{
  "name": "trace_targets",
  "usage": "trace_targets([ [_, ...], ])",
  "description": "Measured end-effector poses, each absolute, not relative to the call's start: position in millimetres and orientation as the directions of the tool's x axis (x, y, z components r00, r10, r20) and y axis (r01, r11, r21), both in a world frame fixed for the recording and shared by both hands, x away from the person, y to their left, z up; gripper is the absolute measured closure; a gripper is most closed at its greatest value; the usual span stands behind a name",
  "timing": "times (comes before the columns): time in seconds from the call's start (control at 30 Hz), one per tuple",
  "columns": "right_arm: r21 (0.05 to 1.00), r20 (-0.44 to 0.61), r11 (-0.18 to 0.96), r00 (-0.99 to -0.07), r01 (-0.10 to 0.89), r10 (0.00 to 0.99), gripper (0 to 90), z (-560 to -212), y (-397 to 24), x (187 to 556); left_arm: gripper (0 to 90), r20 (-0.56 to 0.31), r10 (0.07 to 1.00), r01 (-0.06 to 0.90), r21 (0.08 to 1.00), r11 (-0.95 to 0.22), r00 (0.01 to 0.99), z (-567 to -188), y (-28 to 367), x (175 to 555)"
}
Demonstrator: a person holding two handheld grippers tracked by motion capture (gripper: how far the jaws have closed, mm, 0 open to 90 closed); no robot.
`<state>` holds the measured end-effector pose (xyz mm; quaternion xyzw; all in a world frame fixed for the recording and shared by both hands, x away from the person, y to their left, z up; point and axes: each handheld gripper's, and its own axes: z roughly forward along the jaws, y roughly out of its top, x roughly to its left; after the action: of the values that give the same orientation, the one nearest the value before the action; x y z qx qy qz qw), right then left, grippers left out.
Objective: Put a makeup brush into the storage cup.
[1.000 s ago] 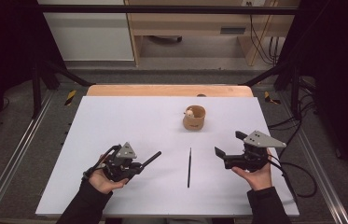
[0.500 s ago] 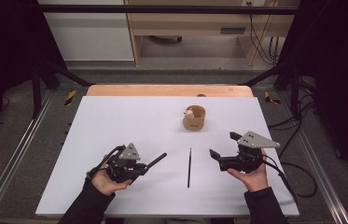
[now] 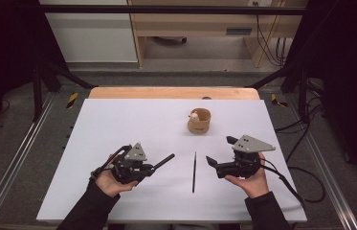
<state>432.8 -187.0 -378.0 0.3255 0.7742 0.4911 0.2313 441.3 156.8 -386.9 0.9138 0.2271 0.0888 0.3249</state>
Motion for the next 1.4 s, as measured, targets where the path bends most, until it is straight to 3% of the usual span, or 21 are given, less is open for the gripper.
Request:
trace_targets([
  [1.4, 0.809, -0.171, 0.545, -0.799, 0.221, 0.577, 8.2, -369, -138, 430, 78.2, -0.004, 0.340, 0.278, 0.586, -0.761, 0.940, -371, 128, 458],
])
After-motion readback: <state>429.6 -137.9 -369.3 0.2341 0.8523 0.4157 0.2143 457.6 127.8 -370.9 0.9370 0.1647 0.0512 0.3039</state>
